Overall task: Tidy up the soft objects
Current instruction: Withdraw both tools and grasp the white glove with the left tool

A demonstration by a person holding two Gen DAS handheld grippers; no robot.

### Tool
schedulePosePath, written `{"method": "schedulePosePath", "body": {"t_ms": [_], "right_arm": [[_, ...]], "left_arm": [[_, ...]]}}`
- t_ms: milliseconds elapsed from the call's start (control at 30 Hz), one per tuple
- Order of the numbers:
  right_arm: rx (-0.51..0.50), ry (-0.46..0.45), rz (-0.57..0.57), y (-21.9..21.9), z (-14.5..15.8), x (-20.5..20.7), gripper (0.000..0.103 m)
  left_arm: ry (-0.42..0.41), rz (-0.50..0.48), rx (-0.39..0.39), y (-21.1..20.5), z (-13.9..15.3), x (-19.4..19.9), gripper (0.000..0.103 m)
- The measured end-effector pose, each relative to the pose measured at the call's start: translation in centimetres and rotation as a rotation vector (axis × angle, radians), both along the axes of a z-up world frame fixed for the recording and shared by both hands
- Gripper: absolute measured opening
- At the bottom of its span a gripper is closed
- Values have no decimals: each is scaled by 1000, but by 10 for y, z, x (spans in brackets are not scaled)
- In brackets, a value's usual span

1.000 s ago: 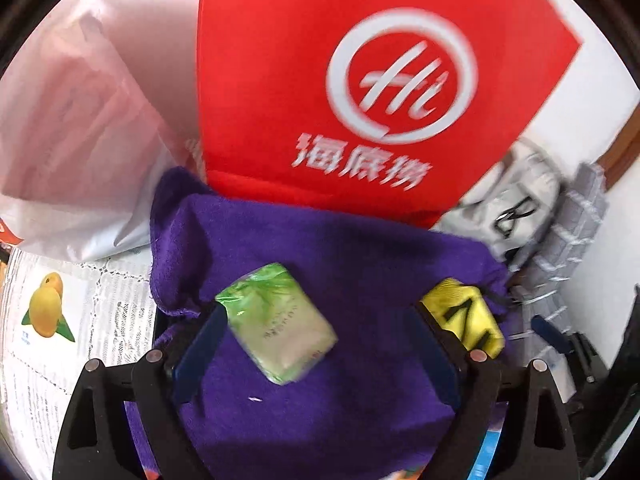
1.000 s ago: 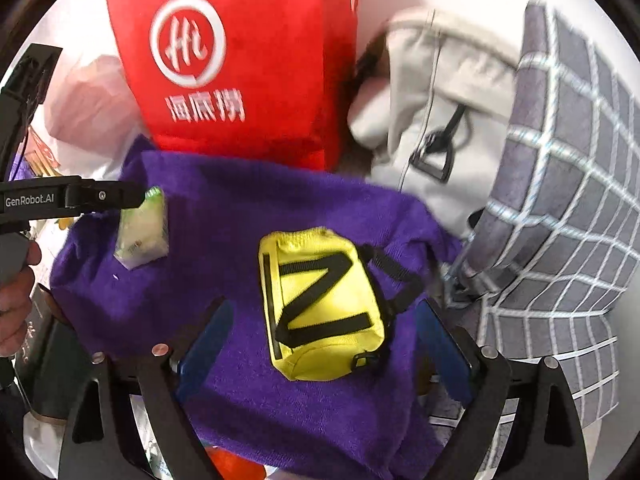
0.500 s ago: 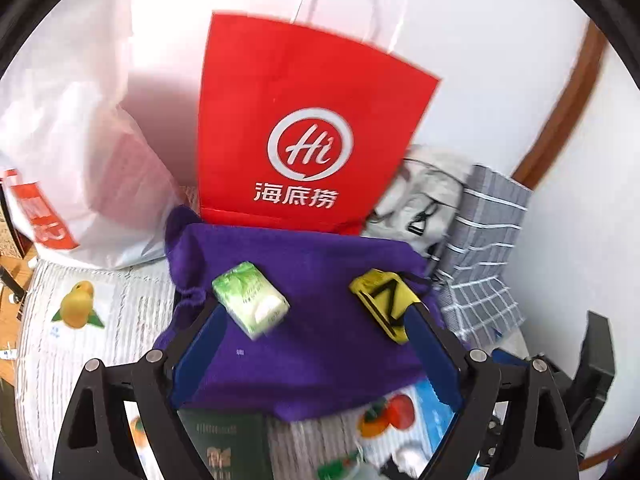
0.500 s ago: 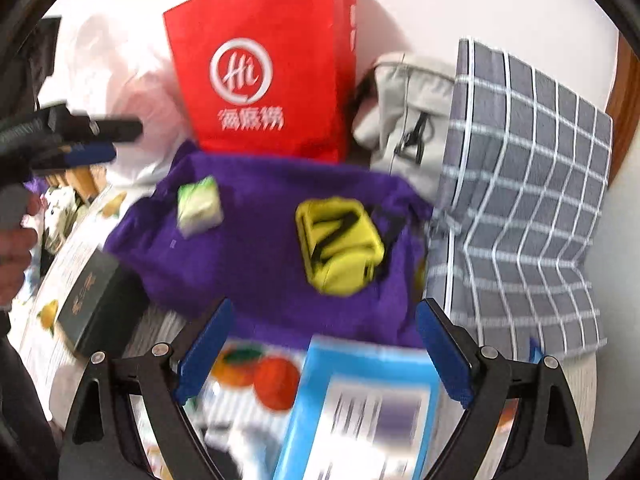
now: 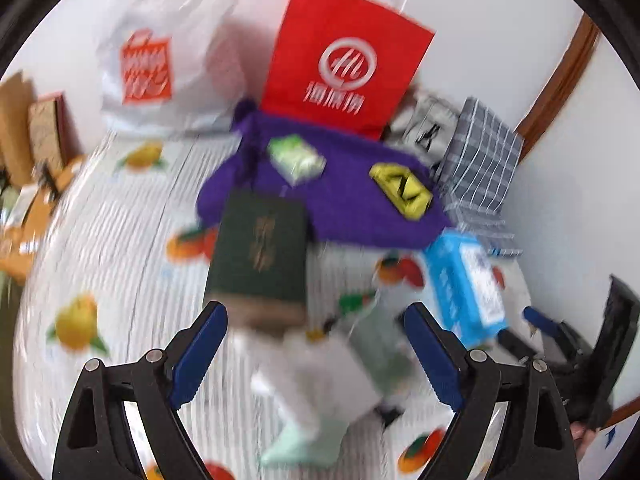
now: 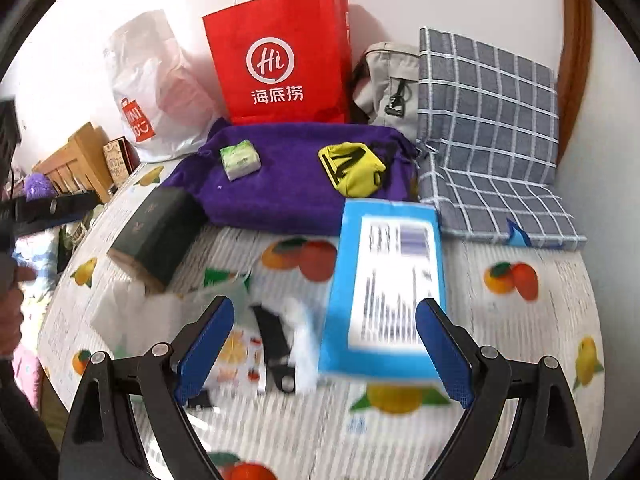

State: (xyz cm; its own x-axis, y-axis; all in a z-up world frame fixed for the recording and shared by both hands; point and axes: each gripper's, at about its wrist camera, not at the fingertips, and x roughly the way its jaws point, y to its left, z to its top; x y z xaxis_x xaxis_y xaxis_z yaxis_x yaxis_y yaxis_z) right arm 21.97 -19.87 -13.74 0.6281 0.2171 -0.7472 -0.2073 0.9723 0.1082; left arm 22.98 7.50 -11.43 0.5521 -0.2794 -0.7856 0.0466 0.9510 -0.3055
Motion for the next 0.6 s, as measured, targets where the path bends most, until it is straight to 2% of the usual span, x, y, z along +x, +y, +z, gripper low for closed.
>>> {"method": "schedulePosePath", "body": {"t_ms": [100, 233, 367, 433, 500, 600], "right_arm": [[27, 2, 3, -2, -9, -20, 92], [58, -10, 40, 0, -18, -43, 91], [27, -26, 94, 14, -25, -56, 88], [12, -32, 109, 22, -28, -59, 81], [14, -27, 125, 29, -32, -59, 81], [-5, -19, 158, 46, -39, -56, 79]], "left_arm": [[46, -1, -32, -2, -25, -20, 90], [63, -22, -88, -9, -47, -38, 90], [62, 1, -8, -19, -63, -36, 88], [43, 19, 37, -22, -68, -36, 79], [34, 19, 57, -23, -70, -36, 55], [18, 8, 12, -18, -71, -40, 33]]}}
